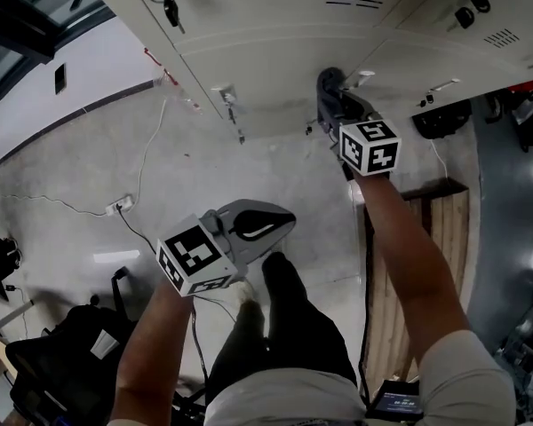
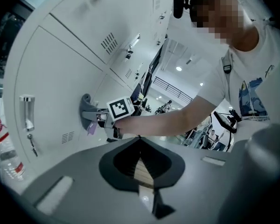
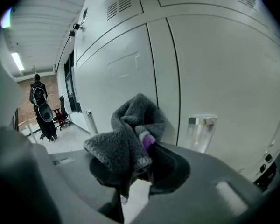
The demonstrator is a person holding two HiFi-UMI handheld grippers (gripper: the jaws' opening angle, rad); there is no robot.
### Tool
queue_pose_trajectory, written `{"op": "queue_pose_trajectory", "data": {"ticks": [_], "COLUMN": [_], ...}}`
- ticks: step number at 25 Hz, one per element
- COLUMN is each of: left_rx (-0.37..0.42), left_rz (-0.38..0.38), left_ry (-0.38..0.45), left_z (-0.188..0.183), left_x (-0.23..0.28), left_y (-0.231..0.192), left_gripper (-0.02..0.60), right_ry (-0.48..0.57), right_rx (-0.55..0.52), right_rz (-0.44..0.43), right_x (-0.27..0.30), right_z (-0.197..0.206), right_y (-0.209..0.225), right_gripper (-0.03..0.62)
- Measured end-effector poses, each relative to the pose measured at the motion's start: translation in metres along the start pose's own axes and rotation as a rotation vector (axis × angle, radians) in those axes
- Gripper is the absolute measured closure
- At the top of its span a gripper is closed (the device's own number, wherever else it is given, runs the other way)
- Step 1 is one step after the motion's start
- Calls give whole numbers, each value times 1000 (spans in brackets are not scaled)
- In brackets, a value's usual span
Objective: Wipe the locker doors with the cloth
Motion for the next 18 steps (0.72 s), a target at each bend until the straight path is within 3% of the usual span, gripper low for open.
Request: {"op": "queue_pose_trajectory", "data": {"ticks": [8, 18], "left_rx": [-13, -30], "left_rz": [-38, -55], "left_ry": [-20, -18], "left_z": [16, 29], "left_x": [-7, -12], "left_y": [-12, 0], "left_gripper": [577, 578], "right_ry": [-3, -19], "right_rx": [-43, -84], "right_rz": [-86, -259], "right_x": [25, 64], "right_z": [-7, -13], "right_y": [-41, -130], "right_gripper": [490, 490]}}
Point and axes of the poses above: the fingertips, and each gripper's own axes: x forward along the fingers, y to its right, z out of its underside, the point moved 2 cm from there along -x, backward along the fingers, and after that the axes turned 2 degrees about y, right-handed, at the moved point
